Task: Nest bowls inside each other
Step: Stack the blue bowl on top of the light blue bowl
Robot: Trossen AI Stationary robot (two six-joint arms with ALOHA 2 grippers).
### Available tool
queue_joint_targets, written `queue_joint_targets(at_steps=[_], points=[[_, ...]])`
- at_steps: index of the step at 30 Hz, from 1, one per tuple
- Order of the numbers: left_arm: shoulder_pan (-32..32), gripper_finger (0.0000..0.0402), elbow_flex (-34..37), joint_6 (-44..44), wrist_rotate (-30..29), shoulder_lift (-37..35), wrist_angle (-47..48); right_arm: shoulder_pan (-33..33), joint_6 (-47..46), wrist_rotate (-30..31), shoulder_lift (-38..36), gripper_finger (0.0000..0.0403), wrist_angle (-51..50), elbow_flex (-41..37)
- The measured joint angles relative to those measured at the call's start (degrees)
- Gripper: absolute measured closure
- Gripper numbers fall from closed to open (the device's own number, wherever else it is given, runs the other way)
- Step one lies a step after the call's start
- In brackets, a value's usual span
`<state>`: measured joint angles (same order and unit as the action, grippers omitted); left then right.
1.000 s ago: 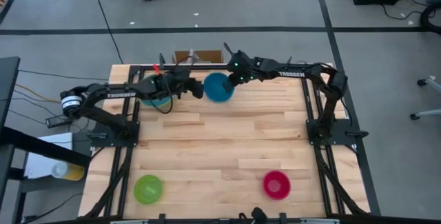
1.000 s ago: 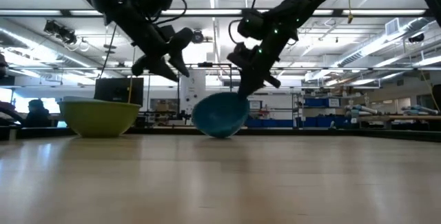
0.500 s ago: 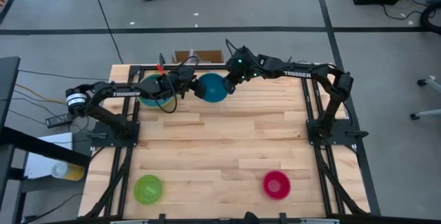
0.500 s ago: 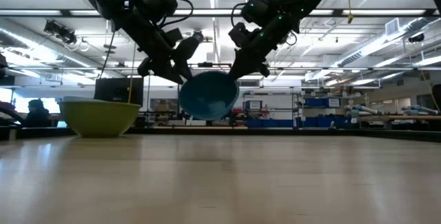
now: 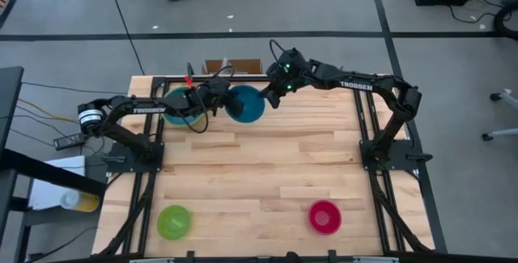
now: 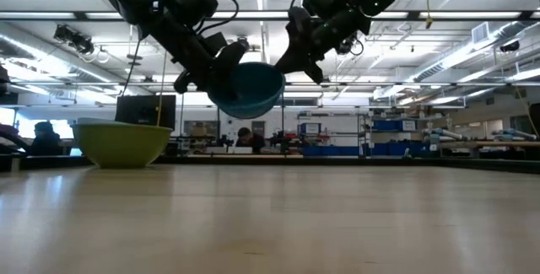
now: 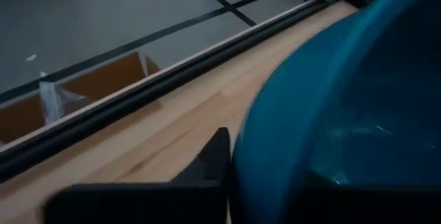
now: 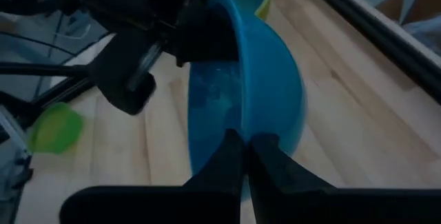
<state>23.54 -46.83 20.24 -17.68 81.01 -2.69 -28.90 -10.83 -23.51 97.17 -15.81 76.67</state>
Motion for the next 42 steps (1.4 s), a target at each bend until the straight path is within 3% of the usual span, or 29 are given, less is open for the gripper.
queue_joint_targets(at_steps=[7, 11, 15, 21, 28, 33, 42], points=[[-0.1, 0.0387, 0.0, 4.2, 0.4, 0.0, 0.8, -0.5, -0.8, -1.8, 0.0, 0.0386, 0.3, 0.1], [0.3, 0.0387, -0.1, 9.0, 1.4, -1.7, 5.3, -0.6, -2.7, -0.3, 0.0, 0.0358, 0.6, 0.1], [1.5, 0.0389, -0.1, 14.7, 0.4, -5.3, 14.8, -1.4, -2.7, 3.6, -0.7, 0.0308, -0.5, -0.1], [5.6, 0.0389, -3.1, 22.1, -0.5, -12.5, 39.9, -3.5, -2.5, 7.6, -1.2, 0.0254, -1.9, 0.0], [14.3, 0.0389, -5.1, 21.8, -1.1, -18.9, 55.7, -5.6, -2.2, 8.6, 0.3, 0.0249, -4.1, -0.1], [20.0, 0.0388, -5.1, 23.1, -1.1, -19.2, 66.0, -6.4, -2.9, 8.8, 0.8, 0.0249, -4.6, -0.1], [26.6, 0.0318, -2.9, 24.0, -1.1, -16.2, 66.9, -6.4, -4.0, 10.6, 1.0, 0.0245, -8.1, -0.1]])
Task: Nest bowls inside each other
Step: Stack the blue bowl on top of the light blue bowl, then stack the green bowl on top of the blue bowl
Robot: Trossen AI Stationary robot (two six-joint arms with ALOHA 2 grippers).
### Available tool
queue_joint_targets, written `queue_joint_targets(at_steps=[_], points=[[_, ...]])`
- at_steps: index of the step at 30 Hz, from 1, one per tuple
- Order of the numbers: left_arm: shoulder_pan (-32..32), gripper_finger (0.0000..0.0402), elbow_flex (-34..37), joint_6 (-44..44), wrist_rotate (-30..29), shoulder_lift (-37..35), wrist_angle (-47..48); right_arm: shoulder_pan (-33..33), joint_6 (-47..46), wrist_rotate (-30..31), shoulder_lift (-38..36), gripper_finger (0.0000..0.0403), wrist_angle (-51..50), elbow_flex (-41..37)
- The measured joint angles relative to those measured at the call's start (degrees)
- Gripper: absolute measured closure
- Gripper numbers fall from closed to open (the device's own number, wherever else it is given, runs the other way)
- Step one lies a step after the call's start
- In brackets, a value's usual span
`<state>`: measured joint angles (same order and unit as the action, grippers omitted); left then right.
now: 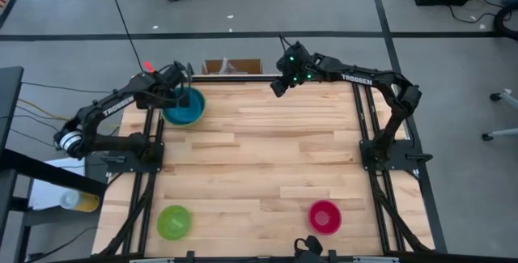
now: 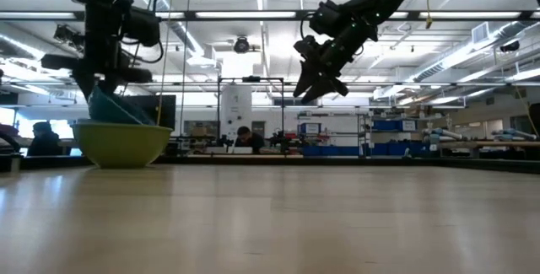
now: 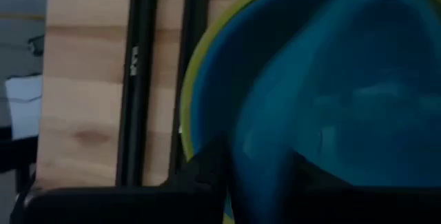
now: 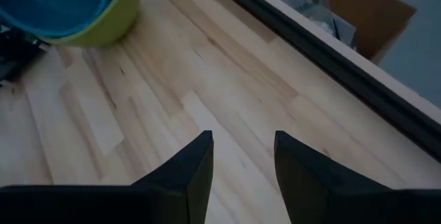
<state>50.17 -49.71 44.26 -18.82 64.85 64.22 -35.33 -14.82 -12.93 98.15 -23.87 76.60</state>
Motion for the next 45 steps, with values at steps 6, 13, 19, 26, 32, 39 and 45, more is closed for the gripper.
queue_joint_targets(at_steps=[6, 13, 19, 26, 32, 39, 45], points=[[0.9, 0.0249, 0.1, 0.0, 0.0, 1.1, -0.6, 0.2, -2.4, 1.2, 0.0, 0.0245, -1.0, 0.0], [0.9, 0.0197, -0.2, -3.5, 0.9, -0.2, -0.3, 1.0, -6.8, 1.5, 0.0, 0.0249, -3.4, 0.0], [-0.6, 0.0199, -3.6, -12.8, 6.3, -0.2, -4.1, 4.2, -10.8, 1.5, 0.0, 0.025, -5.7, 0.0], [-9.5, 0.0212, -4.7, -20.3, 13.2, -0.2, -17.2, 12.1, -13.3, 3.2, 0.0, 0.0259, -16.2, 0.0], [-20.3, 0.0214, -4.7, -22.2, 21.3, -0.1, -33.8, 20.9, -22.4, 3.6, -0.1, 0.0265, -24.9, 0.0], [-31.1, 0.0214, -4.1, -24.5, 21.7, 0.0, -41.0, 33.0, -31.4, 4.5, -0.2, 0.0265, -31.9, 0.0], [-38.2, 0.0214, -2.9, -24.1, 21.7, 0.1, -41.7, 45.1, -41.9, 1.8, -0.2, 0.0265, -34.0, 0.0]])
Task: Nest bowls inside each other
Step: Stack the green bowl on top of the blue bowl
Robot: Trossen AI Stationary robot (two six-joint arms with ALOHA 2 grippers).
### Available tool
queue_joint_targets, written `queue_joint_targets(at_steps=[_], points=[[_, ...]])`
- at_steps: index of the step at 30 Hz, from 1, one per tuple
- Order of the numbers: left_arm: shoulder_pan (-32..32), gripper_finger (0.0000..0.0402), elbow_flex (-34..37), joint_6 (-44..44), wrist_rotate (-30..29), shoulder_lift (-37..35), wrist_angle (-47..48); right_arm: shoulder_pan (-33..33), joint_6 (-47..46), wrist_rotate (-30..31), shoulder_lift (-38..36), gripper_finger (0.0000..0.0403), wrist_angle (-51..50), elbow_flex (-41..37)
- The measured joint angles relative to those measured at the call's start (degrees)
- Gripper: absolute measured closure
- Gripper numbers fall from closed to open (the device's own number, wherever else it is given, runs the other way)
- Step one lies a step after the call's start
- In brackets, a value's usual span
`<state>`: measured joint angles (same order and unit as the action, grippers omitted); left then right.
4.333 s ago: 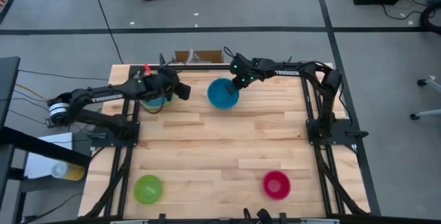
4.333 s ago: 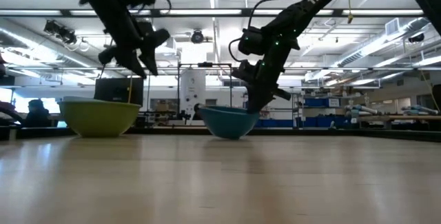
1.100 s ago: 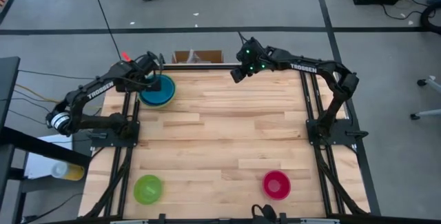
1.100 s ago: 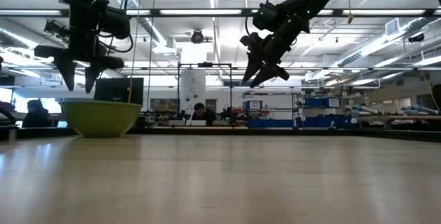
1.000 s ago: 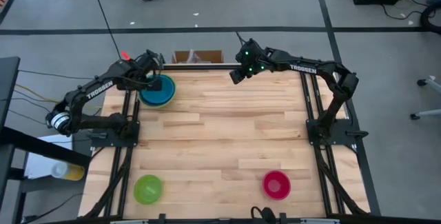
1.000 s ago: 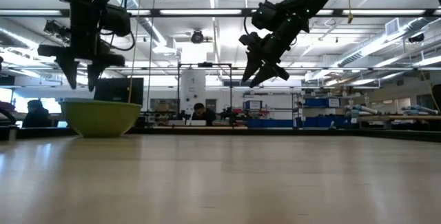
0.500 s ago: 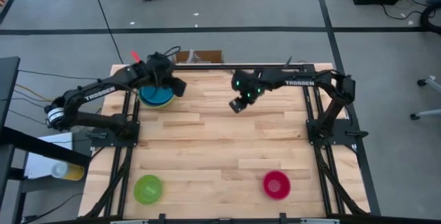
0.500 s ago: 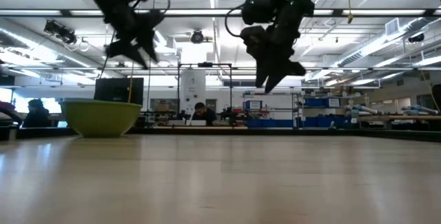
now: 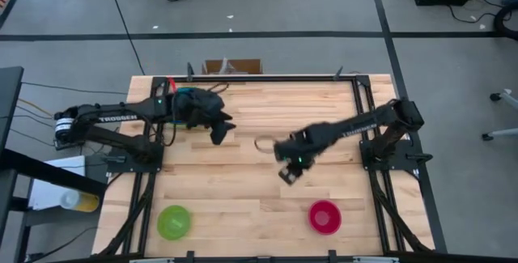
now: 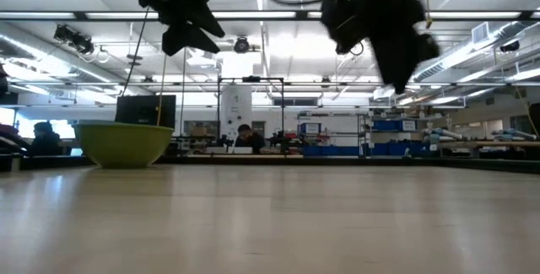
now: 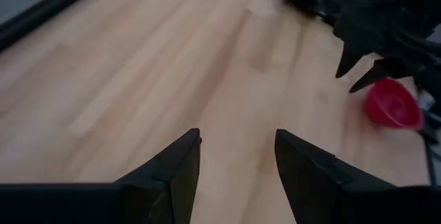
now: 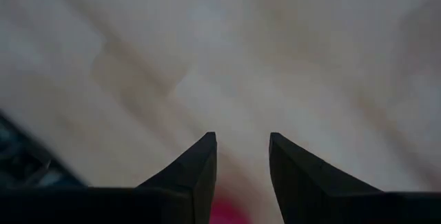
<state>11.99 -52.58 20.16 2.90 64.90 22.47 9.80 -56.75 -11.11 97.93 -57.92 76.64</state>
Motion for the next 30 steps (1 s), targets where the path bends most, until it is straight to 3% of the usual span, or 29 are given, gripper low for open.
queue_joint_targets(at_steps=[4, 7, 10, 14, 21, 26, 30], points=[[-3.7, 0.0214, 0.0, 2.2, -0.1, 0.0, 0.0, 7.9, -7.2, -0.9, 0.0, 0.0265, 0.0, 0.0], [-5.5, 0.0214, 0.0, 7.7, -0.3, 0.0, 0.5, 12.6, -7.7, -0.2, 0.0, 0.0265, 2.6, 0.0], [-7.9, 0.0214, 0.0, 13.3, -0.2, 0.0, 4.9, 14.9, -8.4, 4.0, 0.0, 0.0265, 8.9, 0.0], [-14.0, 0.0214, 0.0, 18.0, 3.7, -0.4, 18.5, 15.5, -13.0, 10.1, 0.0, 0.0265, 14.3, 0.0], [-33.2, 0.0214, 0.1, 18.3, 6.1, -0.6, 43.5, 14.3, -13.4, 17.6, -0.1, 0.0265, 12.7, 0.0], [-47.1, 0.0214, 2.5, 23.1, 6.7, -0.5, 38.6, 14.3, -12.5, 20.1, -0.1, 0.0265, 11.2, 0.0], [-53.2, 0.0214, 6.4, 30.6, 3.5, -0.4, 32.2, 14.0, -11.6, 20.3, -0.1, 0.0265, 10.0, 0.0]])
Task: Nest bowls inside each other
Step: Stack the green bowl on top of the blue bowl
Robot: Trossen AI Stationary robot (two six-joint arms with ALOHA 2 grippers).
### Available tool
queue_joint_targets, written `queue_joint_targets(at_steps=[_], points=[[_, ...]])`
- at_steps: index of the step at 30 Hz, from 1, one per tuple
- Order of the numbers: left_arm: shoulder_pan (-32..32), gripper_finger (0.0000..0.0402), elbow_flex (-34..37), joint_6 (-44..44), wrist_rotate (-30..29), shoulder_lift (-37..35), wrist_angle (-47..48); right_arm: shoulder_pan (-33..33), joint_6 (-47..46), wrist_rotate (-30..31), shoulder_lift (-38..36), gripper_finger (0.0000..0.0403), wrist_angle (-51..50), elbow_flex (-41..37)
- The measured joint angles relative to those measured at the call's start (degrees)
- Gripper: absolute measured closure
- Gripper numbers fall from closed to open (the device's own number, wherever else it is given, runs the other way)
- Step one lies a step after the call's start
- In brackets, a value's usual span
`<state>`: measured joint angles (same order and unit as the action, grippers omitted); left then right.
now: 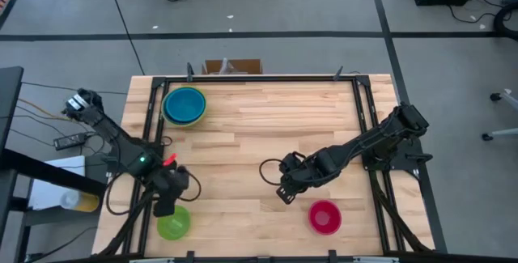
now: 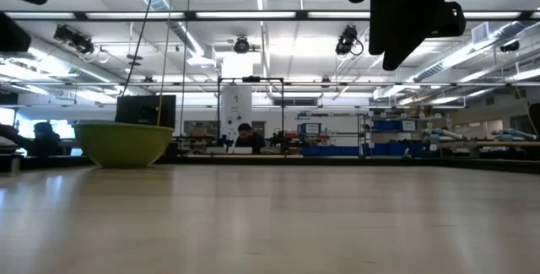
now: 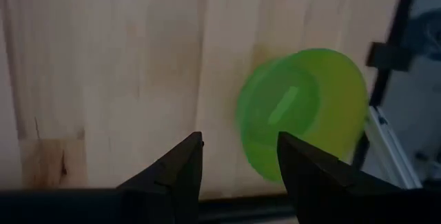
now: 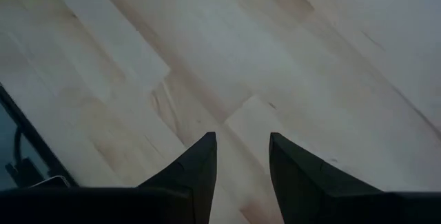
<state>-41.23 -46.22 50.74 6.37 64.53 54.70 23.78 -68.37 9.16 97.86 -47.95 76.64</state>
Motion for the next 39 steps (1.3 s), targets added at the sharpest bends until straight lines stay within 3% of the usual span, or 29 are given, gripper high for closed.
queue_joint_targets(at_steps=[4, 13, 21, 31, 36, 39], points=[[-2.2, 0.0214, 2.0, 6.6, -3.5, 0.0, -2.2, -0.4, 1.4, 0.0, 0.0, 0.0265, -0.2, 0.0], [-5.9, 0.0214, 7.7, 11.6, -4.1, 0.0, -9.1, -0.3, 9.9, -2.3, 0.0, 0.0265, -0.2, 0.0], [-6.0, 0.0214, 10.4, 12.2, -5.0, 0.0, -12.7, -1.2, 3.3, -3.6, 0.0, 0.0265, 0.4, 0.0], [-5.2, 0.0214, 10.4, 11.6, -5.5, 0.0, -12.8, -6.5, 5.3, -3.2, 3.3, 0.0265, 15.9, 0.0], [-2.4, 0.0214, 10.4, 10.2, -6.2, -0.2, -12.5, -11.7, 10.2, -10.8, 8.7, 0.0265, 27.0, 1.0], [-1.3, 0.0214, 10.2, 11.3, -4.8, -0.4, -12.9, -13.9, 12.5, -13.2, 12.5, 0.0265, 28.0, 4.5]])
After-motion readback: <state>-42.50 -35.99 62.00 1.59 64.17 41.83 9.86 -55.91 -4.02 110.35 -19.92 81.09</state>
